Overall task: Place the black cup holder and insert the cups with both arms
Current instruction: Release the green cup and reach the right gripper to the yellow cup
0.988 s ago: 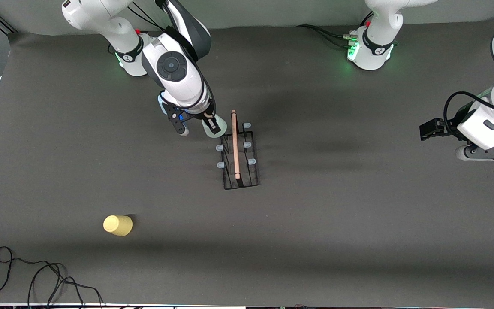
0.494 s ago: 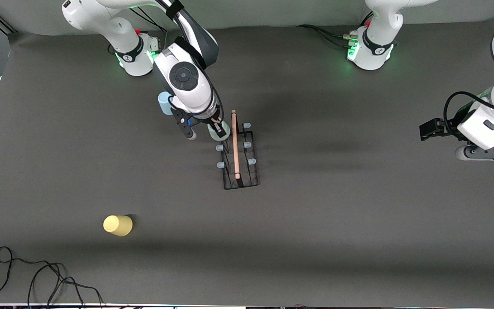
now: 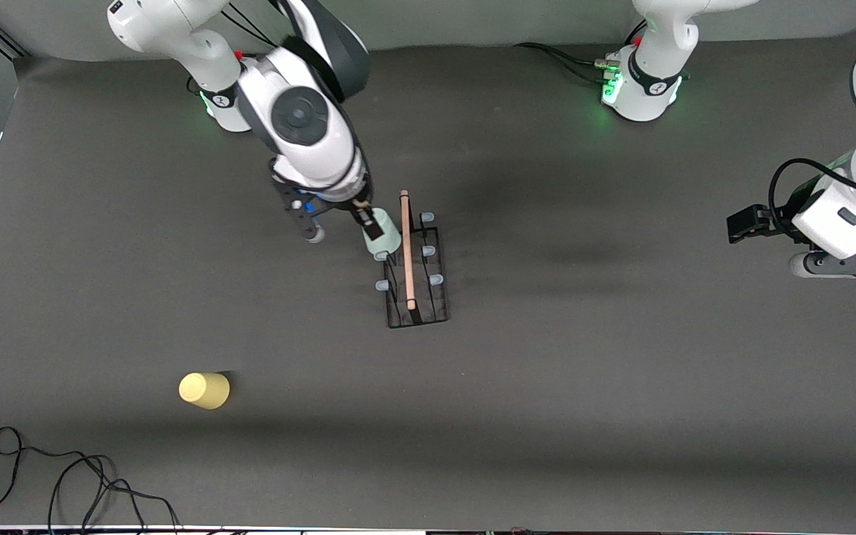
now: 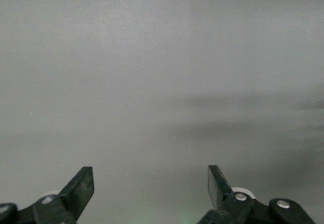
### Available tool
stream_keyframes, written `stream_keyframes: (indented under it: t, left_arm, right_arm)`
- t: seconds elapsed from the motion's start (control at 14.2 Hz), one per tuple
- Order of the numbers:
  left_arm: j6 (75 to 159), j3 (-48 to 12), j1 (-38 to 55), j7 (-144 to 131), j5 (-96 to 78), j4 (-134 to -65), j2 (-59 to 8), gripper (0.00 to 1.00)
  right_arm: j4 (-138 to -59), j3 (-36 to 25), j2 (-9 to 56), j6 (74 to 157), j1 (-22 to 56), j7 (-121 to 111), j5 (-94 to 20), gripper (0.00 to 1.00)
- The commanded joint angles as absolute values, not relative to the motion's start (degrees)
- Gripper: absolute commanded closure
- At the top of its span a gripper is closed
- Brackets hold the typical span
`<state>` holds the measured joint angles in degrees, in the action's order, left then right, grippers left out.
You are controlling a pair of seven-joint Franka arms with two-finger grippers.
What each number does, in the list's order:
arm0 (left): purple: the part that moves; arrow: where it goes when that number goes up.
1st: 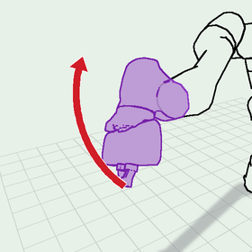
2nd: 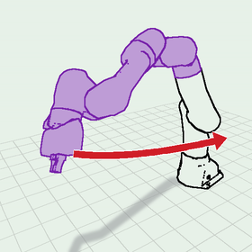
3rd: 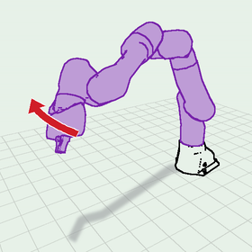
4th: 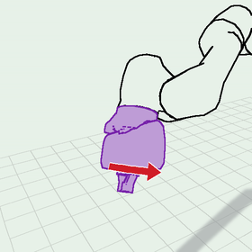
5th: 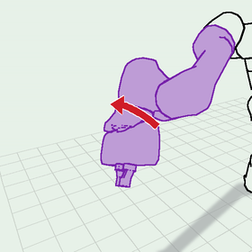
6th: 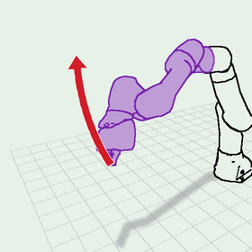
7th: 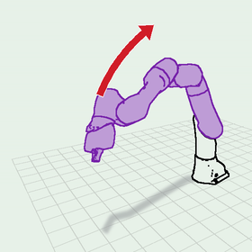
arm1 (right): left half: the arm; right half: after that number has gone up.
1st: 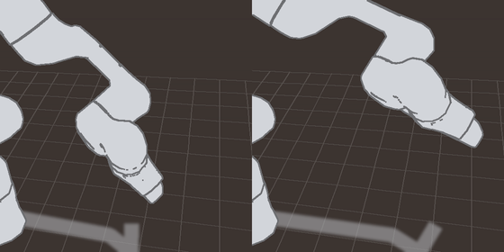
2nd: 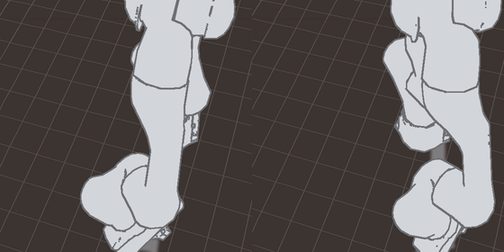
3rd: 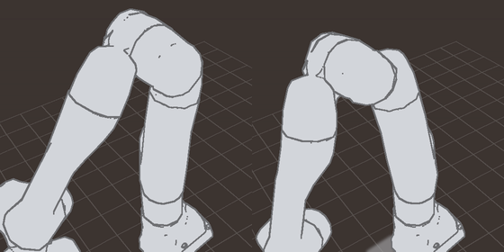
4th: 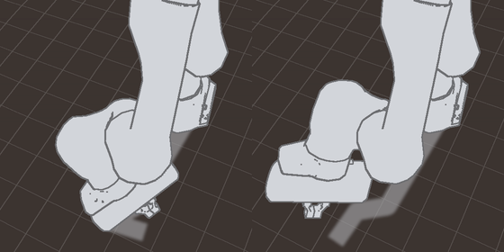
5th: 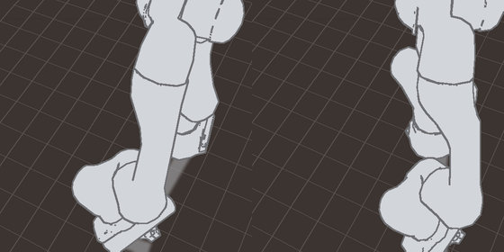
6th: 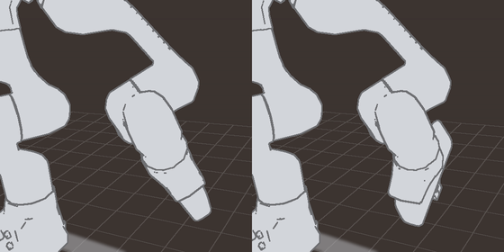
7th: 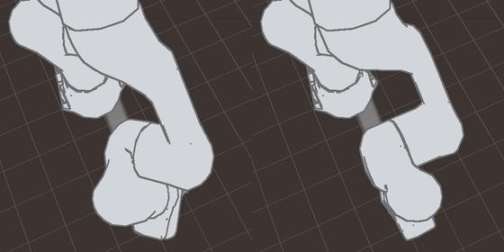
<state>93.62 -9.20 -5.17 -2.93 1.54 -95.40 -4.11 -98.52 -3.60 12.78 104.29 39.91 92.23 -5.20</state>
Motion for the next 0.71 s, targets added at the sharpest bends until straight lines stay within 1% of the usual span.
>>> stream_keyframes:
  t: [0.0,0.21,0.42,0.49,0.63]
  left_arm:
    - [93.5,-9.3,-5.4,-2.2,2.2,-95.4,-3.6,0.00]
    - [93.5,-9.3,-5.4,-2.2,2.2,-95.4,-3.6,0.00]
    - [93.5,-9.3,-5.4,-2.2,2.2,-95.4,-3.6,0.00]
    - [93.5,-9.3,-5.4,-2.1,2.2,-95.4,-3.7,0.00]
    - [93.5,-9.3,-5.4,-2.1,2.2,-95.4,-3.6,0.00]
  right_arm:
    - [-91.1,-10.2,13.4,96.4,40.1,78.0,-4.2,0.00]
    - [-90.2,-20.4,13.4,95.9,40.1,55.3,-4.2,0.00]
    - [-90.1,-31.6,14.5,98.4,39.7,30.8,-4.3,0.00]
    - [-90.3,-33.7,15.2,100.3,38.9,23.6,-4.4,0.00]
    - [-90.2,-34.4,15.8,103.8,34.4,9.1,-4.9,0.00]
